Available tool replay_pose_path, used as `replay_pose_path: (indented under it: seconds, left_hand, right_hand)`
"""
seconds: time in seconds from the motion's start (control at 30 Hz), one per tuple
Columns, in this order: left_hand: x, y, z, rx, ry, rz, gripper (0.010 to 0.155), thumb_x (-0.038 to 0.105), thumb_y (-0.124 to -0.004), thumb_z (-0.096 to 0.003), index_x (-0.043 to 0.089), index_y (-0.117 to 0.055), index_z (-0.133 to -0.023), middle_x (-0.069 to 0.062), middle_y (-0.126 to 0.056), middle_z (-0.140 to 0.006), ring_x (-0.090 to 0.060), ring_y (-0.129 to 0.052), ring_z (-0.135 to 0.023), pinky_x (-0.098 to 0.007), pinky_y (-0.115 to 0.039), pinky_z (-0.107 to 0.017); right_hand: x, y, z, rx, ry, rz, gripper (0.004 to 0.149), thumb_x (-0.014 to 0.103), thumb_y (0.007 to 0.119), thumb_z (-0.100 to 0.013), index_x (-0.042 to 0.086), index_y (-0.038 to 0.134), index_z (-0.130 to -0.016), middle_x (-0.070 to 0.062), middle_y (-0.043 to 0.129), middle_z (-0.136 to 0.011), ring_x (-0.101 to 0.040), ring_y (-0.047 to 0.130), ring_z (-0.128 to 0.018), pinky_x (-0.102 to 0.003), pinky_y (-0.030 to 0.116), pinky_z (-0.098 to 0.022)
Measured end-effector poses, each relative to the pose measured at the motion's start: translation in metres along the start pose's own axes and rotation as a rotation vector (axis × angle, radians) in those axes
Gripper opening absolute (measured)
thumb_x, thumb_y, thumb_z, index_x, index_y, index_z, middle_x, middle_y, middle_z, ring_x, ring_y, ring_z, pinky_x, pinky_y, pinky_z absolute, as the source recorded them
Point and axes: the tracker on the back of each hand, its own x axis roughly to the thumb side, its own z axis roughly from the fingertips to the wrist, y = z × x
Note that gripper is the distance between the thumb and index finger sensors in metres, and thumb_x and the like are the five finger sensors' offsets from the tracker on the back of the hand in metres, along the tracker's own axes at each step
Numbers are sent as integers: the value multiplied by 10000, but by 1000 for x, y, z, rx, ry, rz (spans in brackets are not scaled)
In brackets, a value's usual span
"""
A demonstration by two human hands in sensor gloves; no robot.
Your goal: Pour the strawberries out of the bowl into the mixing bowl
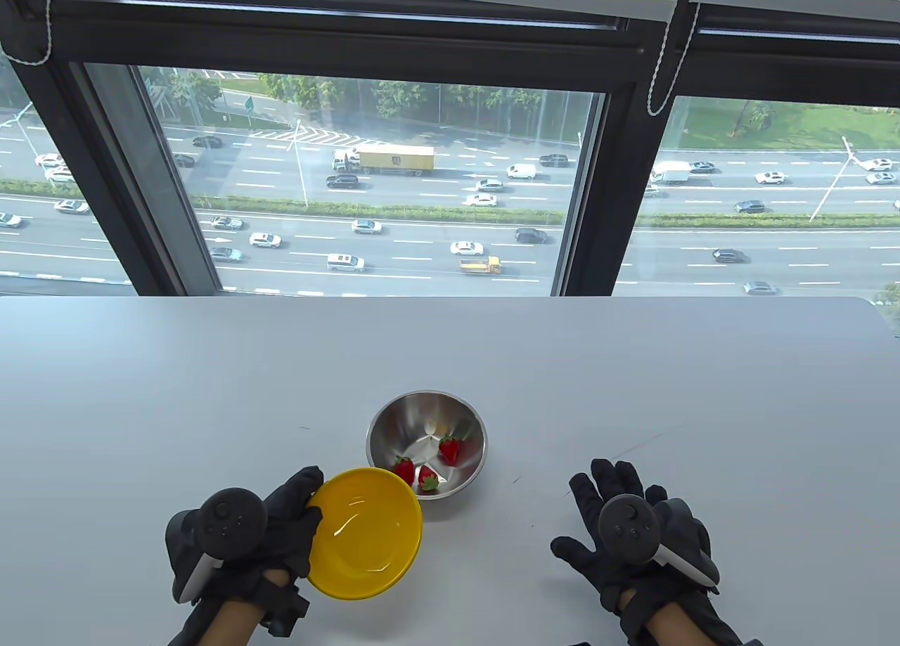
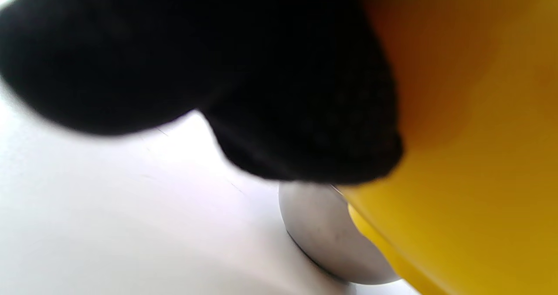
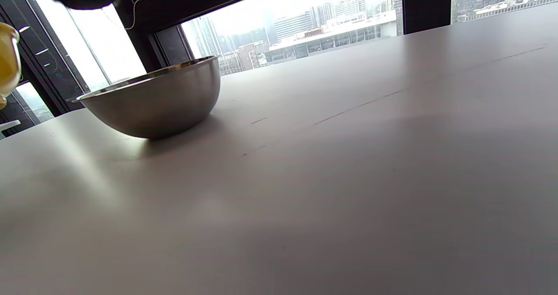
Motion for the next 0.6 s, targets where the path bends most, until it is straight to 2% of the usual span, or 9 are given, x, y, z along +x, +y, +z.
replay_pose_path:
  seconds: [0.47, 0.6]
  left_hand:
    - [10, -20, -1, -60, -84, -82, 536, 366, -855, -415, 227, -773, -926, -16, -1047, -534, 5, -1061, -15, -236, -981, 53]
    - [11, -26, -1, -87, -105, -109, 532, 366, -851, -415, 225, -776, -923, -18, -1046, -519, 3, -1051, -14, -246, -974, 50]
  right_hand:
    - [0, 1, 0, 8, 3, -2, 877, 671, 640, -406, 224, 290, -1074, -136, 80, -1133, -468, 109, -1039, -759, 173, -658]
    - [0, 1, 0, 9, 2, -2, 878, 671, 640, -405, 223, 290, -1074, -137, 82, -1133, -469, 108, -1039, -758, 172, -658]
